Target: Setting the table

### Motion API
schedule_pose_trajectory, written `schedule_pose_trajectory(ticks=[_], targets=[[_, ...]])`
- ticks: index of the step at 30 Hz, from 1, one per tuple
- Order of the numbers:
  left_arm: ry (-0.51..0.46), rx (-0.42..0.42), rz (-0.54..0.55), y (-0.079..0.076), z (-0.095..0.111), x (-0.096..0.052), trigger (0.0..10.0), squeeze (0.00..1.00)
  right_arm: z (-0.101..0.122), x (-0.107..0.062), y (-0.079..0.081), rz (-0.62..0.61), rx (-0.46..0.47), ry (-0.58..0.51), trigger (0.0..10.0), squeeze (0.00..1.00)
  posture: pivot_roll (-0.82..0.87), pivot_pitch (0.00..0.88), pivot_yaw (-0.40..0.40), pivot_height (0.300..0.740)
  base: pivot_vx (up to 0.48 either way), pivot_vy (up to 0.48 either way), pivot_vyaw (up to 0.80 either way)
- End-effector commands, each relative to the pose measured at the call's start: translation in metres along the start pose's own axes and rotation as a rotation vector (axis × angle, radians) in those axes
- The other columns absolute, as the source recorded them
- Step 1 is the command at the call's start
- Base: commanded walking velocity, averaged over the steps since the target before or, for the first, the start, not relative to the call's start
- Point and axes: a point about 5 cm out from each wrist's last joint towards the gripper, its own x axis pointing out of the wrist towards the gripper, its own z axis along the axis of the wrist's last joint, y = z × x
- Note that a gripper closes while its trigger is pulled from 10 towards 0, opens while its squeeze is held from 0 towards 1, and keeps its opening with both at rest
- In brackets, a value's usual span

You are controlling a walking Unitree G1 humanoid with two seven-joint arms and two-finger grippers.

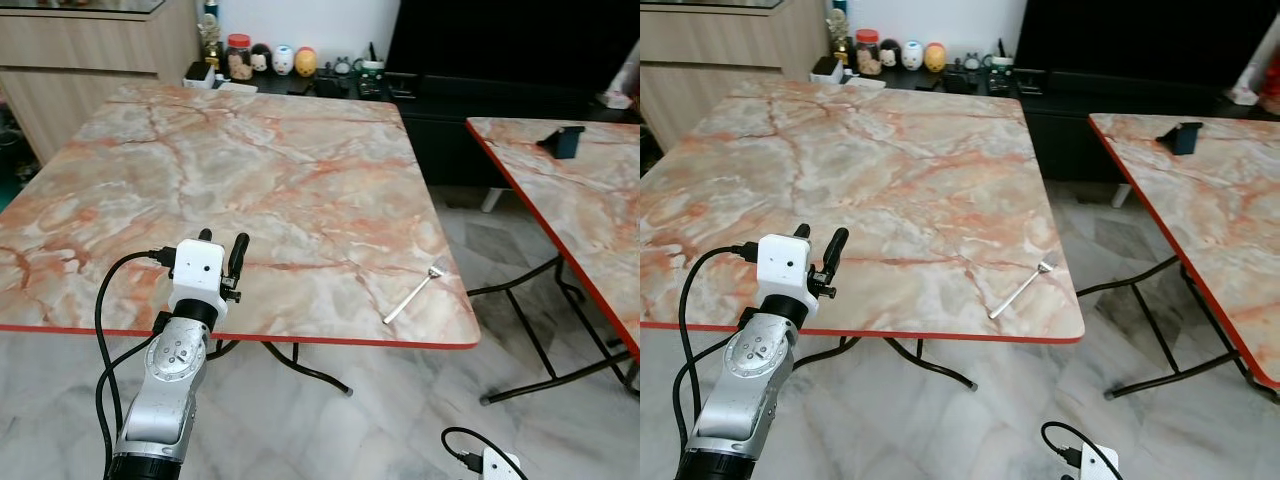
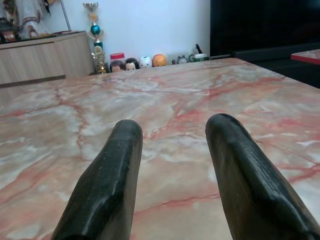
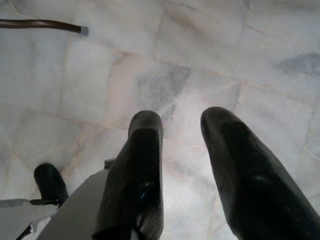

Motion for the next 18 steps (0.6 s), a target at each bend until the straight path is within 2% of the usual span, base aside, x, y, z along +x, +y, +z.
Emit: schedule_pose_trajectory(ticks=[1,18], targets=[[-0.012,0.007,-0.013,-0.0035,0.0036,0.0017,10.0,0.00,0.0011,-0.0003,-0.0067,-0.018,0.012,-0.006,10.0,0.00,0.11,0.000,-0.087,0.740,0.000,0.000,-0.49],[-0.019,0.008,-0.019,-0.0041,0.0050,0.0030,10.0,0.00,0.0006,-0.0003,-0.0056,-0.012,0.014,-0.005,10.0,0.00,0.12,0.000,-0.082,0.740,0.000,0.000,-0.66]])
